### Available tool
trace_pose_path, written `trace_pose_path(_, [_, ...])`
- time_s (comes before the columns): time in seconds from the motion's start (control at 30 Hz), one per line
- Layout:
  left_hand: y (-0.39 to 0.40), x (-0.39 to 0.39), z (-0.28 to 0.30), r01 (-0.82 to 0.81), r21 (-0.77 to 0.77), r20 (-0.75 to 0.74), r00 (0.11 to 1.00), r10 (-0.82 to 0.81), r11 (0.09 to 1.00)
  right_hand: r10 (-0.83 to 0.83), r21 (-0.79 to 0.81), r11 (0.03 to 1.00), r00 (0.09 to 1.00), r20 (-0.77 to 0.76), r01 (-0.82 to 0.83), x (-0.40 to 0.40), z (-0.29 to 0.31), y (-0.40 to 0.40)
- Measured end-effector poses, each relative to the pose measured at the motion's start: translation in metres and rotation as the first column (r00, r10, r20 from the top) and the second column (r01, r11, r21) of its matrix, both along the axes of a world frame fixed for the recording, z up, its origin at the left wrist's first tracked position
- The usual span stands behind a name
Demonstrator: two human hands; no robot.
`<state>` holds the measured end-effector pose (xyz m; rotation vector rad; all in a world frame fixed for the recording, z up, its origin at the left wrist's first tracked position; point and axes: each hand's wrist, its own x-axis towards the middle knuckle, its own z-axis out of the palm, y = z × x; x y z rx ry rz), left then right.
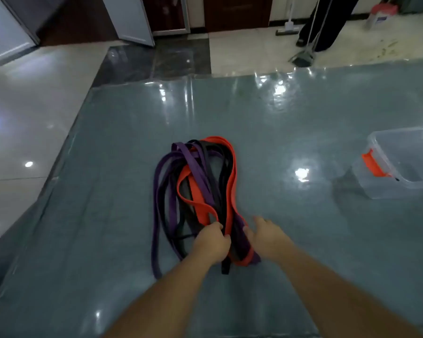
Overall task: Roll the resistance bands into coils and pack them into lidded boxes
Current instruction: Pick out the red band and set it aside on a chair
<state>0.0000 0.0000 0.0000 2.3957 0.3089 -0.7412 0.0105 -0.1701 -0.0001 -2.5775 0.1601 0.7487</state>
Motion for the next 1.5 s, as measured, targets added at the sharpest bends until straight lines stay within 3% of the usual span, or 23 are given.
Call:
trace_pose_path(0.17, [-0.001, 0.013, -0.011, -0.065, -0.111, -0.103, 0.993, 0.053, 0.992, -0.054, 0.055, 0.997, 0.998, -0.028, 0.056, 0.014, -0.006, 0.01])
trace_pose_path(0.3, [0.001, 0.016, -0.031, -0.224, -0.243, -0.205, 0.963, 0.176, 0.944, -0.087, 0.09, 0.992, 0.995, -0.056, 0.092, 0.023, -0.019, 0.019])
trace_pose_path(0.47, [-0.016, 0.014, -0.02, -0.162, -0.39, -0.258, 0.964, 0.061, 0.907, -0.164, 0.227, 0.958, 0.984, -0.074, 0.177, 0.027, -0.026, 0.025])
trace_pose_path(0.57, [-0.024, 0.011, -0.014, -0.204, -0.469, -0.294, 0.954, 0.066, 0.859, -0.249, 0.272, 0.928, 0.967, -0.06, 0.256, 0.03, -0.031, 0.015])
trace_pose_path(0.73, [-0.029, 0.012, -0.001, -0.324, -0.457, -0.342, 0.924, 0.173, 0.828, -0.309, 0.312, 0.902, 0.951, -0.011, 0.297, 0.04, -0.021, -0.013])
trace_pose_path(0.83, [-0.028, 0.021, 0.004, -0.416, -0.439, -0.335, 0.898, 0.284, 0.796, -0.381, 0.443, 0.821, 0.923, -0.047, 0.361, 0.044, -0.002, -0.029])
trace_pose_path(0.97, [-0.041, 0.045, 0.023, -0.554, -0.502, -0.359, 0.832, 0.423, 0.664, -0.456, 0.655, 0.601, 0.869, -0.19, 0.458, 0.034, 0.027, -0.047])
trace_pose_path(1.07, [-0.065, 0.059, 0.042, -0.671, -0.565, -0.417, 0.734, 0.535, 0.48, -0.388, 0.743, 0.457, 0.861, -0.328, 0.489, 0.018, 0.056, -0.064])
trace_pose_path(1.2, [-0.083, 0.067, 0.055, -0.727, -0.614, -0.48, 0.654, 0.585, 0.308, -0.233, 0.783, 0.411, 0.884, -0.405, 0.468, -0.001, 0.063, -0.087])
trace_pose_path(1.27, [-0.087, 0.068, 0.061, -0.728, -0.631, -0.491, 0.642, 0.589, 0.267, -0.19, 0.773, 0.438, 0.887, -0.42, 0.46, -0.003, 0.059, -0.095])
trace_pose_path(1.33, [-0.087, 0.068, 0.065, -0.697, -0.669, -0.447, 0.656, 0.608, 0.259, -0.206, 0.728, 0.486, 0.873, -0.442, 0.483, -0.001, 0.058, -0.101])
trace_pose_path(1.4, [-0.082, 0.068, 0.074, -0.622, -0.718, -0.346, 0.708, 0.615, 0.312, -0.236, 0.678, 0.543, 0.865, -0.443, 0.495, 0.008, 0.062, -0.101])
trace_pose_path(1.5, [-0.072, 0.069, 0.091, -0.476, -0.749, -0.158, 0.804, 0.573, 0.461, -0.296, 0.65, 0.567, 0.861, -0.413, 0.506, 0.037, 0.074, -0.093])
